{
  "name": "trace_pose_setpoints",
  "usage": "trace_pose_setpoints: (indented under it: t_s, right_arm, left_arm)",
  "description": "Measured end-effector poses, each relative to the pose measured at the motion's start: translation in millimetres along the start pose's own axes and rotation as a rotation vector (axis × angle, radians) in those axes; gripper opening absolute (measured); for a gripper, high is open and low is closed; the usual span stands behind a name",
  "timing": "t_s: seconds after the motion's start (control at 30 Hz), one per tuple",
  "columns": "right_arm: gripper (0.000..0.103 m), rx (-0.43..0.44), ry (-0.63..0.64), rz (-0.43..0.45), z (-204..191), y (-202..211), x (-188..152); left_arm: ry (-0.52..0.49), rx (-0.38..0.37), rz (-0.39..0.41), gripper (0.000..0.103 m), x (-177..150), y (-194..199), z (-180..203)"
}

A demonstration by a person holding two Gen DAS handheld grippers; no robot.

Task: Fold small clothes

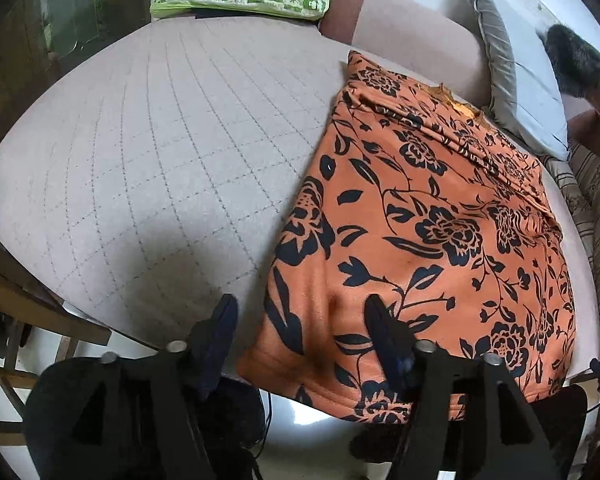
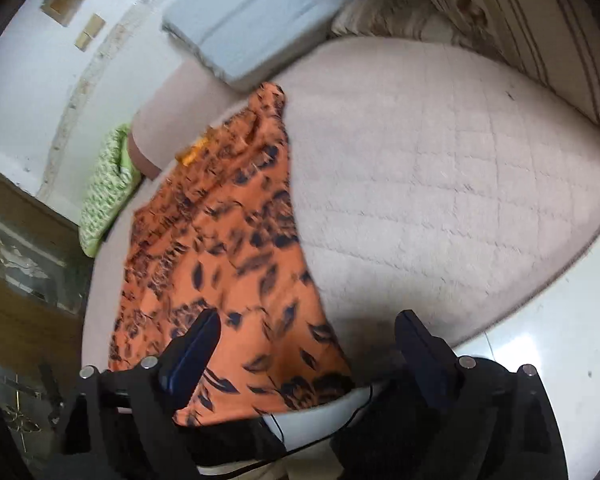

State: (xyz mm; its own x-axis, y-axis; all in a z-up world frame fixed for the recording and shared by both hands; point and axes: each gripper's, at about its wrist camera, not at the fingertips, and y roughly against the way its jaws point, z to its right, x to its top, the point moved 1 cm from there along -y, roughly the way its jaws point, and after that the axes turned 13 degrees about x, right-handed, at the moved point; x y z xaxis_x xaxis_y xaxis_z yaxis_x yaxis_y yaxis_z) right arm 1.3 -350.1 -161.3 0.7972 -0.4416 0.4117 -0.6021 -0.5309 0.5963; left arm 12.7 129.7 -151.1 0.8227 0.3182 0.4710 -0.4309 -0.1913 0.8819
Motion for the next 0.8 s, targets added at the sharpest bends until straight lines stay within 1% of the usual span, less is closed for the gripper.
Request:
trace_pose_setpoints:
  t_s: [0.07, 0.13, 0.17, 0.2, 0.23, 0.27, 0.3, 0.33, 0.37, 0.4, 0.47, 0.5, 0.53, 0.57, 0.6, 0.63, 0.67, 0.7, 0.73, 0.77, 0.8]
  right_arm:
    - [0.091, -0.03, 0.004, -0.083, -4, -20, 1]
    - [0.091, -0.032, -0.033, -0.193, 0, -47, -7]
    - [0.091, -0.064, -0.017, -0.2, -1, -52, -9]
    - [0.091, -0.079, 0.013, -0.208, -6, -57, -12]
    - [0.09, -0.032, 0.013, -0.235, -11, -63, -15]
    - [0.085, 0.013, 0.007, -0.243, -15, -65, -18]
    - [0.063, 0.062, -0.019, -0.258, -17, -68, -20]
    - [0.046, 0.09, -0.04, -0.264, -18, -71, -20]
    - [0.023, 0.084, -0.047, -0.252, -17, -71, -19]
    - [0.023, 0.059, -0.043, -0.231, -15, -71, -17]
    - [0.023, -0.011, -0.073, -0.217, -7, -75, -17]
    - [0.026, -0.015, -0.096, -0.215, -5, -78, -16]
    - [0.026, -0.01, -0.104, -0.211, -5, -76, -15]
    - [0.031, -0.021, -0.086, -0.205, -9, -73, -15]
    - [0.055, -0.051, -0.045, -0.193, -17, -68, -15]
    - [0.071, -0.078, -0.02, -0.177, -24, -65, -14]
    - [0.083, -0.107, 0.007, -0.139, -30, -58, -13]
    - [0.083, -0.136, 0.034, -0.108, -31, -52, -11]
    - [0.083, -0.168, 0.053, -0.102, -32, -53, -10]
    - [0.083, -0.19, 0.055, -0.123, -29, -59, -10]
    - [0.083, -0.197, 0.042, -0.156, -24, -65, -8]
  left_arm:
    - [-0.022, 0.022, -0.031, 0.07, -2, -11, 7]
    - [-0.051, 0.04, -0.088, 0.07, -6, -26, 20]
    - [-0.068, 0.049, -0.116, 0.071, -7, -32, 24]
    - [-0.08, 0.055, -0.102, 0.072, -9, -30, 25]
    - [-0.086, 0.053, -0.094, 0.071, -9, -28, 25]
    - [-0.094, 0.037, -0.091, 0.069, -9, -25, 24]
    - [-0.097, 0.021, -0.076, 0.036, -9, -22, 23]
    - [-0.103, 0.031, -0.064, 0.01, -8, -20, 23]
    - [-0.11, 0.024, -0.057, 0.01, -6, -18, 21]
    - [-0.107, 0.017, -0.06, 0.01, -7, -17, 19]
    - [-0.101, 0.015, -0.072, 0.014, -7, -22, 16]
    - [-0.102, 0.016, -0.066, 0.019, -7, -22, 15]
    - [-0.102, 0.022, -0.06, 0.034, -6, -21, 15]
    - [-0.102, 0.033, -0.051, 0.047, -6, -18, 16]
    - [-0.101, 0.04, -0.045, 0.071, -5, -17, 15]
    - [-0.09, 0.043, -0.024, 0.076, -3, -12, 15]
    - [-0.076, 0.032, 0.006, 0.076, -2, -7, 16]
    - [-0.071, 0.02, 0.023, 0.079, 0, -5, 19]
    - [-0.079, 0.014, 0.03, 0.085, 1, -5, 21]
    - [-0.1, 0.03, 0.023, 0.085, 0, -11, 25]
    - [-0.119, 0.064, -0.002, 0.085, -1, -20, 29]
